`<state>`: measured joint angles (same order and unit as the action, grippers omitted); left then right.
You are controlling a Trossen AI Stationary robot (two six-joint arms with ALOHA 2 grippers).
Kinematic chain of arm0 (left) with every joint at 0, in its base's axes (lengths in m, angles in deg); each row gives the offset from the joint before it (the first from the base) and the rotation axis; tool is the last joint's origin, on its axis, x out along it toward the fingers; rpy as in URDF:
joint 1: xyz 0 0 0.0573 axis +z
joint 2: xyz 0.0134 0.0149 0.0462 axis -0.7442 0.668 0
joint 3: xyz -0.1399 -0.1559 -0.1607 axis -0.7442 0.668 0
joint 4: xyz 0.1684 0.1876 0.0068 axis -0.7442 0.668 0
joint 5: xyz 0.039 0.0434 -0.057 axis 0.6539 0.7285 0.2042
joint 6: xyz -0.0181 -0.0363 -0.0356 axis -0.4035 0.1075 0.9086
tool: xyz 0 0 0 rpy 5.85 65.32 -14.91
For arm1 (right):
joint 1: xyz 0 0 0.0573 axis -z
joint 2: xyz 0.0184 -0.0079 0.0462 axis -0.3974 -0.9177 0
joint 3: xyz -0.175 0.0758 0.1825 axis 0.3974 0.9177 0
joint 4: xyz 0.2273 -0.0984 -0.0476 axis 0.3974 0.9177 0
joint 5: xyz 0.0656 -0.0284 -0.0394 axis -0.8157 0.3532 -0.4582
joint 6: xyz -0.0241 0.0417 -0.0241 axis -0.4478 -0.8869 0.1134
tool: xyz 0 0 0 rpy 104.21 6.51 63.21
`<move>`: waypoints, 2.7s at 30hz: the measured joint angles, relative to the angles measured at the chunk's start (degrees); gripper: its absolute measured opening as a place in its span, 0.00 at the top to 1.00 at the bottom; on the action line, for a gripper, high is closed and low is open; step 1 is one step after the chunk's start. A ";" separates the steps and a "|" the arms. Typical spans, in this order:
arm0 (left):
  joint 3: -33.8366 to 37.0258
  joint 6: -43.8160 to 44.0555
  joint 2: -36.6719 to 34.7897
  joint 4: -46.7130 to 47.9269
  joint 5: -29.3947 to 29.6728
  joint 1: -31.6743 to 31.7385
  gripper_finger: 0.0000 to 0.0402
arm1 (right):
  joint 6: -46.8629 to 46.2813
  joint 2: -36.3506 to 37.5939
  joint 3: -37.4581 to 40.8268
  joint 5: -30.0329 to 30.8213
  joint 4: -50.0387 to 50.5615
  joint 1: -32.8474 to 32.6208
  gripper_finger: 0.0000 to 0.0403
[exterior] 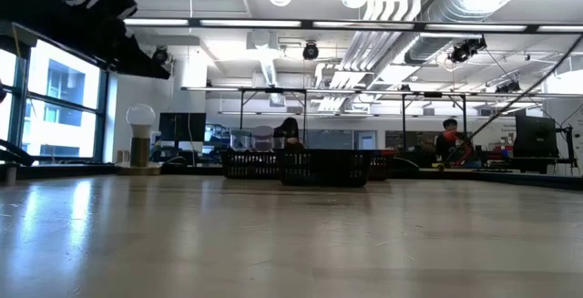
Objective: Pick & Place Office items
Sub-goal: Return to Home Position
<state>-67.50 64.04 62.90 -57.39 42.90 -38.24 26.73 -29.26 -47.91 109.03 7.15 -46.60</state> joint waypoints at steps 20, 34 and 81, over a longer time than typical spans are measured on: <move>11.86 6.36 -23.83 1.54 -9.81 0.98 1.00 | 6.08 46.39 54.83 -22.71 -51.19 19.82 1.00; 13.44 8.83 -23.66 0.74 -9.90 0.93 1.00 | 5.49 52.75 66.50 -25.53 -58.72 21.79 1.00; 13.80 13.06 -23.64 -17.66 -13.68 0.83 1.00 | 2.72 52.66 66.65 -20.76 -56.09 21.82 1.00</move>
<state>-53.69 77.10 39.26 -75.05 29.22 -37.41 29.45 23.40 18.75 88.28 -48.93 -24.78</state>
